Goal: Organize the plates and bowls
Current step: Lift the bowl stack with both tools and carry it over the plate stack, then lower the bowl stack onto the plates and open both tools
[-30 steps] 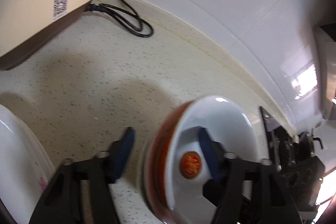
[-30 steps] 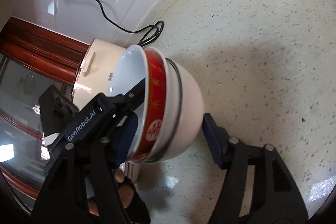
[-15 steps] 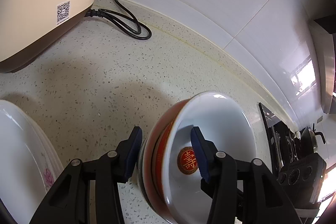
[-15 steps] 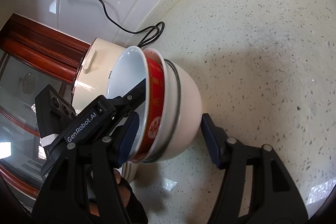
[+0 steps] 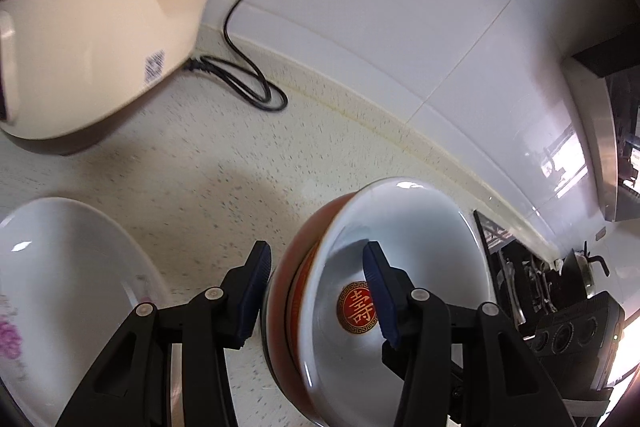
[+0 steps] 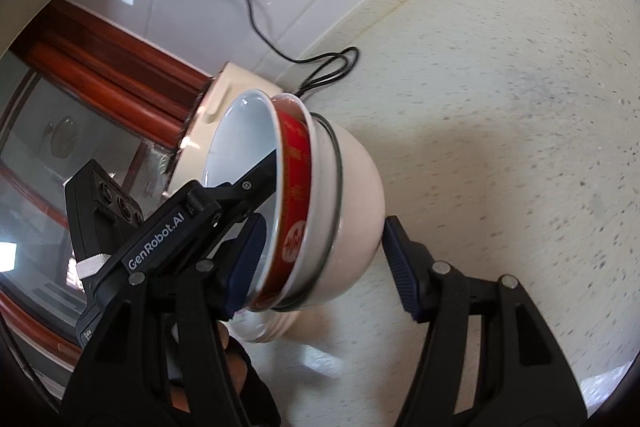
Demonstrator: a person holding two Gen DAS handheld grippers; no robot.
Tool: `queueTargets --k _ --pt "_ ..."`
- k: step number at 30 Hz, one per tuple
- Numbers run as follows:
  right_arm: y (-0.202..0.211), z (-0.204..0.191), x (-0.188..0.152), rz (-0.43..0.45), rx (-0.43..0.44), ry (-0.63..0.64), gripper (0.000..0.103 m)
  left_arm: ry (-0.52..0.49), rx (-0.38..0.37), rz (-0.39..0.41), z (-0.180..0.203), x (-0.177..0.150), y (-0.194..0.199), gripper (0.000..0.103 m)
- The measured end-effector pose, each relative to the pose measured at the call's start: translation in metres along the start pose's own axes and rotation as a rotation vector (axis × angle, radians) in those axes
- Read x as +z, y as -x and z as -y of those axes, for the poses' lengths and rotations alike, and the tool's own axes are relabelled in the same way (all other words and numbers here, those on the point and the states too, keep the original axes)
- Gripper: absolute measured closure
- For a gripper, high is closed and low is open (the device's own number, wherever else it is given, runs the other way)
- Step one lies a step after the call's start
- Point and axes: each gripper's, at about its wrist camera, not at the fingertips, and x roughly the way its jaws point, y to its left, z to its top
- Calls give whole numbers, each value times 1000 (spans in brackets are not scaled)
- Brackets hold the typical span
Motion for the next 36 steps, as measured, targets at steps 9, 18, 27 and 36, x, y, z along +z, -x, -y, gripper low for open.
queueTargets --k 9,18,27,36 --pt "-16 -44 -18 -30 36 61 39 30 17 71 -26 5 50 54" --pt "-53 -79 -42 -99 55 113 39 85 53 104 -74 4 84 54" --pt "-91 -88 -60 -175 48 116 39 143 87 94 -126 2 89 54" --pt "-109 -80 -63 -207 25 111 40 174 98 70 -146 0 72 54"
